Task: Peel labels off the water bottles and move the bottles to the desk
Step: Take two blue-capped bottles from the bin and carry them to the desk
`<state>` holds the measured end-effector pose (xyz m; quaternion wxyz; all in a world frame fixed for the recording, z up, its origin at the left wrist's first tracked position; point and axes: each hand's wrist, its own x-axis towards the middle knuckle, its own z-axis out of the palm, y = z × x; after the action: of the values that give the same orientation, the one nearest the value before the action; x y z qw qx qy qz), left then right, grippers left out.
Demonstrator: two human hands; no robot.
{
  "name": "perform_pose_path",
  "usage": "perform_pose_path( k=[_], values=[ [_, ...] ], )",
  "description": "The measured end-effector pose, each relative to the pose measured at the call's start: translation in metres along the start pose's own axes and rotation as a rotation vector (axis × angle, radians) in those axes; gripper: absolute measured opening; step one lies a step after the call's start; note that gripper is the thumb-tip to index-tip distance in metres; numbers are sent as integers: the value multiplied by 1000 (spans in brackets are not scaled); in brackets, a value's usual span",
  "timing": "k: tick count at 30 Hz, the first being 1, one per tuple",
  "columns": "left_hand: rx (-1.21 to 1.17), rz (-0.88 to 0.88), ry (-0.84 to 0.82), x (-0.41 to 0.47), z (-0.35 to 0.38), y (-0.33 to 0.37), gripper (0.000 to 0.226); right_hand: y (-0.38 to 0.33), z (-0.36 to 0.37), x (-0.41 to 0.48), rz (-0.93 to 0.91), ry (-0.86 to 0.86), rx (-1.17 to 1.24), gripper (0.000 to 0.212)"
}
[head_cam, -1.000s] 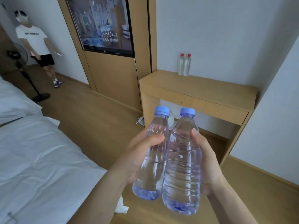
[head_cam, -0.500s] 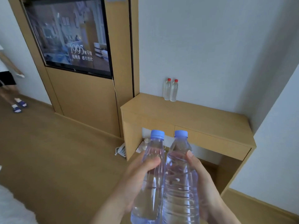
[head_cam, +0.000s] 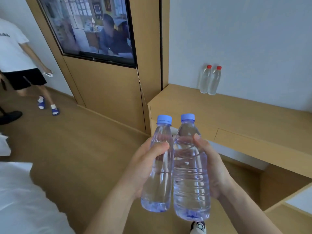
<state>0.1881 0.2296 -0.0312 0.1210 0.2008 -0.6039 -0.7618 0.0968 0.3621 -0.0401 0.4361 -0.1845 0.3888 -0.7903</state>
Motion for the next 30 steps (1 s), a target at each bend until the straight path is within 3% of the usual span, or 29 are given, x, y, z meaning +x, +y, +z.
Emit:
perform_pose_path(
  k=[2,5,8,12,15,22,27,30],
  values=[
    [39,7,12,24,-3,5,17,-4,-10,26,17,9,-1,55],
    [48,33,40,69,-3,13,26,-18,-31,73,32,13,-18,53],
    [20,68,116,122,-1,26,24,-42,-49,131,32,-51,-66,70],
    [1,92,145,200,9,54,16,-88,-69,199,5,-135,-45,68],
    [8,127,77,255,24,67,26,-118,-97,237,-49,-127,-36,65],
    [-36,16,-104,378,73,50,46,-168,-185,285,-89,106,-79,63],
    [47,-33,-219,453,115,42,42,-191,-243,305,-173,321,-98,75],
    [116,-18,-295,496,136,39,39,-203,-271,320,-241,477,-199,57]
  ],
)
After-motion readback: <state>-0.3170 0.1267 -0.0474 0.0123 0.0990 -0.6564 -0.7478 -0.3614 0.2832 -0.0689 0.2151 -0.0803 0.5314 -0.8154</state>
